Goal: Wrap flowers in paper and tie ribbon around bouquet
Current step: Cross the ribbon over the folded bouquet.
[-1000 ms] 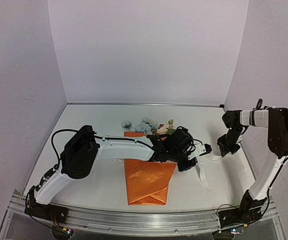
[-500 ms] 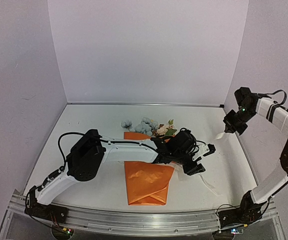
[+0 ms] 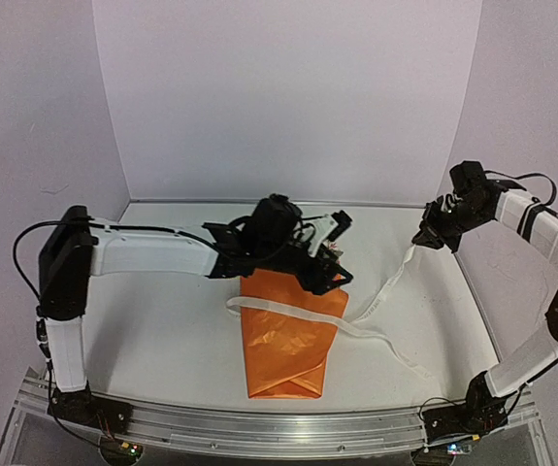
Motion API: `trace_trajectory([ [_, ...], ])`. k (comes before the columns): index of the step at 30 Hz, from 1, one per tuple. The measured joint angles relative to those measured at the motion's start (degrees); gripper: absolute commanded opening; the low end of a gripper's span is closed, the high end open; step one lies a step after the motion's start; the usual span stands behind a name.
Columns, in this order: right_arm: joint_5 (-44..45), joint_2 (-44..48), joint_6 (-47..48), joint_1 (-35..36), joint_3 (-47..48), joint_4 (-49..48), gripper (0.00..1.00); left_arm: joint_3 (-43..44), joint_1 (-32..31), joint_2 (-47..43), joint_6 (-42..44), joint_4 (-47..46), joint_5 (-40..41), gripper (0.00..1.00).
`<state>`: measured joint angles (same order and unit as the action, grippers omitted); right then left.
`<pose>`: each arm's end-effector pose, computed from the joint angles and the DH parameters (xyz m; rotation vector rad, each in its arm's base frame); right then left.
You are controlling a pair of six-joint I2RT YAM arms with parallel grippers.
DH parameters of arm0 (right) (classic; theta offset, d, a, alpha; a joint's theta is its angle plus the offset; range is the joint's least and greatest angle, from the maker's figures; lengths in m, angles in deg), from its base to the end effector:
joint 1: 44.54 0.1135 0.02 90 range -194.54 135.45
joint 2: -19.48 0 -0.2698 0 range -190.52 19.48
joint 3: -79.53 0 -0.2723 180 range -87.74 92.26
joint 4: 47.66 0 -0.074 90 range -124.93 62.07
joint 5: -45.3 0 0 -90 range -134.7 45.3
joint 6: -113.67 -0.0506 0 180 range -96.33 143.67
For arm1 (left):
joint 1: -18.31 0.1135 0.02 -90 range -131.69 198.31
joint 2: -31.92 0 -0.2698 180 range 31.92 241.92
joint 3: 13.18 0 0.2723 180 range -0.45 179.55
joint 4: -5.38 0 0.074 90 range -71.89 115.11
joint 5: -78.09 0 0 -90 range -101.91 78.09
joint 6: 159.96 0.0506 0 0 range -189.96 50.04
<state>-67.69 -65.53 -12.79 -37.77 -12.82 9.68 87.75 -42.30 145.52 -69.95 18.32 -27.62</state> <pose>0.3335 0.0595 0.2964 0.5038 2.5579 0.7968 0.2356 -0.4462 0.2480 1.2308 1.7400 -0.9274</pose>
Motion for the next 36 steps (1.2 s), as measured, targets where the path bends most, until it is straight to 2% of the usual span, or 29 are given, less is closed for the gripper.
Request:
trace_trajectory([
  [5, -8.45, 0.91, 3.60, 5.49, 1.62, -3.22, 0.00, -15.79, 10.15, -11.33, -4.78, -1.08, 3.36, 0.65],
  [11, -20.13, 0.47, 5.95, 13.83, 6.11, -4.11, 0.00, -25.23, 17.29, -13.48, -6.18, 3.38, 4.71, 0.68],
  [16, -29.83, -2.29, 6.26, 20.86, 11.38, -4.18, 0.00, -25.79, 18.71, -13.29, -4.43, 7.83, 2.75, 0.69],
  [21, -34.97, -7.88, 8.32, 28.17, 15.77, -0.74, 0.00, -23.29, 18.68, -10.94, -2.24, 11.13, -0.66, 0.71],
  [27, -37.00, -14.10, 9.30, 32.55, 17.10, 2.09, 0.00, -22.73, 18.64, -9.40, -1.29, 13.90, -3.86, 0.73],
  [36, -37.45, -19.53, 9.31, 35.10, 18.45, 3.10, 0.00, -22.75, 17.94, -9.01, -1.27, 14.93, -6.70, 0.71],
])
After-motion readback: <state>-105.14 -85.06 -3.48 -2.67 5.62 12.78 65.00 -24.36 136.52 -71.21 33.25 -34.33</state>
